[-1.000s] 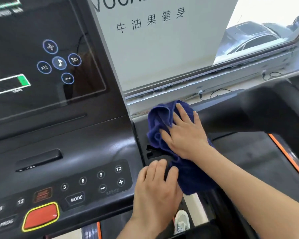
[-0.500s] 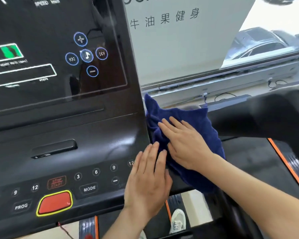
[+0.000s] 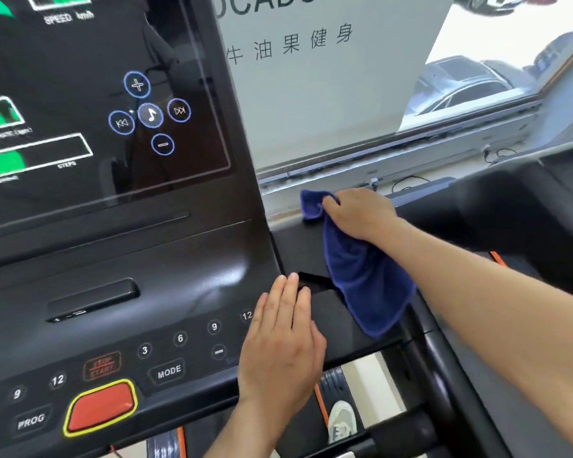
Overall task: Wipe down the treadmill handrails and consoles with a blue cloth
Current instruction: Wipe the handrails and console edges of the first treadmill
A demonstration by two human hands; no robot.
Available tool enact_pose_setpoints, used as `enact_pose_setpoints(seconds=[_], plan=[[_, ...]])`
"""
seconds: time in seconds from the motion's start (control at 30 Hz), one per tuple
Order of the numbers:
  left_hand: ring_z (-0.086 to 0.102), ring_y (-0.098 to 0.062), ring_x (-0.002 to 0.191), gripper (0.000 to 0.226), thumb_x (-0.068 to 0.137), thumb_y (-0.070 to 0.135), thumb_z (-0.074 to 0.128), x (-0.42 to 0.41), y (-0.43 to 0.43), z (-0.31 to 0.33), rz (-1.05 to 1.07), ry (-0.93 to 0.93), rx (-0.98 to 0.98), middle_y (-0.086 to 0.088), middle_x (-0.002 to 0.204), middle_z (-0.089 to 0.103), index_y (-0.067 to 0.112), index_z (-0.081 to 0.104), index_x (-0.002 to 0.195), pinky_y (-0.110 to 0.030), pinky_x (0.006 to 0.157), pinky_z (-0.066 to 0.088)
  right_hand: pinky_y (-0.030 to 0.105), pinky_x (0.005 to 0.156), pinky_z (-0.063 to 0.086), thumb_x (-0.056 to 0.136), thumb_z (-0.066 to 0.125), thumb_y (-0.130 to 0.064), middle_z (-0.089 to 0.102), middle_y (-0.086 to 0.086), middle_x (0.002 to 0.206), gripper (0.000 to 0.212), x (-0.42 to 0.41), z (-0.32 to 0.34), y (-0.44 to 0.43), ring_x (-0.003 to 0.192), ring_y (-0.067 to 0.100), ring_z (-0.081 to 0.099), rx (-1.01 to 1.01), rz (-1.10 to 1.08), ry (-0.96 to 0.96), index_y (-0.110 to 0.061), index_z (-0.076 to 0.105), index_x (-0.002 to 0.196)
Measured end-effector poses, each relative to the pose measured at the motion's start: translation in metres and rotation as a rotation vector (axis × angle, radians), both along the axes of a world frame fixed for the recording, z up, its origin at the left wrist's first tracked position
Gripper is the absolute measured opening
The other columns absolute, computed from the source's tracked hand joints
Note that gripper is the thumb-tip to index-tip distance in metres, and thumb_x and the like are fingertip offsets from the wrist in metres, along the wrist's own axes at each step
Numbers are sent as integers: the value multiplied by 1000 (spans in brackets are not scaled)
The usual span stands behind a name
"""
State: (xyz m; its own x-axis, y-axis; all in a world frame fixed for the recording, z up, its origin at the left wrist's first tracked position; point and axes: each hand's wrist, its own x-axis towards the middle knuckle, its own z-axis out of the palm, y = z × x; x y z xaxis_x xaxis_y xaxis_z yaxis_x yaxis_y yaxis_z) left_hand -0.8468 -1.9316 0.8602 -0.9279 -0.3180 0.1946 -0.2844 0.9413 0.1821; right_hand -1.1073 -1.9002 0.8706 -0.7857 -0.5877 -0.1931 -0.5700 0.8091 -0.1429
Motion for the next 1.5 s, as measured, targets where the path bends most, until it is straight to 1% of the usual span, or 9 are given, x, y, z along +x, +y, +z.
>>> enact_pose_setpoints(seconds=[0.17, 0.33, 0.5, 0.87, 1.0, 1.1, 1.37, 1.47, 1.5], plan=[[44, -29, 134, 43, 90, 24, 43, 1, 0, 0, 3, 10, 8, -16, 139, 52, 5, 61, 124, -43, 112, 35, 43, 92, 41, 96, 27, -41, 59, 14, 126, 49, 22, -4, 6, 116, 33, 51, -107, -23, 78, -13, 60, 117], [53, -31, 125, 41, 80, 19, 44, -4, -1, 3, -8, 11, 43, -16, 125, 62, 6, 66, 112, -41, 106, 43, 46, 118, 3, 86, -2, -52, 7, -4, 162, 72, 111, -1, 44, 150, 20, 4, 17, 177, 65, -32, 11, 154], [58, -25, 97, 26, 76, 15, 58, -33, -36, 39, 37, 56, 116, -5, 108, 62, 12, 65, 101, -31, 72, 52, 44, 114, 21, 95, 30, -42, 31, 4, 156, 59, 172, -11, 85, 143, 23, 30, -70, 204, 125, -14, 40, 146], [45, -30, 132, 53, 90, 18, 32, -81, -55, 47, -134, -132, -124, -16, 144, 47, 5, 47, 138, -39, 115, 25, 48, 119, -3, 96, 20, -50, -1, 0, 163, 67, 98, 3, 11, 149, 20, -6, -36, 260, 52, -26, -1, 155], [23, -24, 143, 60, 94, 10, 39, -99, -48, 52, -55, -174, 45, -9, 161, 13, 8, 20, 151, -28, 111, 26, 48, 113, 21, 94, 44, -39, 40, 5, 147, 57, 63, 9, -30, 137, 23, 35, 81, 325, 80, -21, 30, 146], [33, -26, 139, 60, 95, 11, 34, -119, -48, 52, 64, -248, 201, -11, 157, 25, 13, 16, 153, -36, 106, 35, 41, 97, 37, 95, 39, -37, 58, 0, 127, 41, 38, 12, -29, 118, 23, 55, 135, 368, 120, -21, 48, 132], [37, -27, 132, 56, 91, 22, 21, -190, 0, 36, -149, -255, 195, -5, 145, 43, 17, 36, 144, -35, 110, 27, 31, 99, 39, 99, 41, -7, 52, 19, 134, 36, -15, -5, 46, 124, 33, 49, -135, 95, -240, 0, 46, 134], [22, -32, 143, 79, 78, 34, 2, -180, 27, 26, -252, -323, 77, -9, 154, 33, 14, 37, 146, -45, 117, 16, 15, 82, 38, 97, 37, 4, 52, 29, 132, 34, 5, -14, 81, 122, 37, 51, -197, 77, -163, 13, 47, 129], [18, -31, 145, 80, 77, 36, 4, -167, 38, 24, -270, -342, 78, -8, 156, 29, 15, 33, 148, -46, 119, 14, 15, 74, 44, 93, 35, 5, 58, 32, 122, 36, 20, -14, 93, 110, 38, 61, -357, -49, -412, 14, 54, 121]])
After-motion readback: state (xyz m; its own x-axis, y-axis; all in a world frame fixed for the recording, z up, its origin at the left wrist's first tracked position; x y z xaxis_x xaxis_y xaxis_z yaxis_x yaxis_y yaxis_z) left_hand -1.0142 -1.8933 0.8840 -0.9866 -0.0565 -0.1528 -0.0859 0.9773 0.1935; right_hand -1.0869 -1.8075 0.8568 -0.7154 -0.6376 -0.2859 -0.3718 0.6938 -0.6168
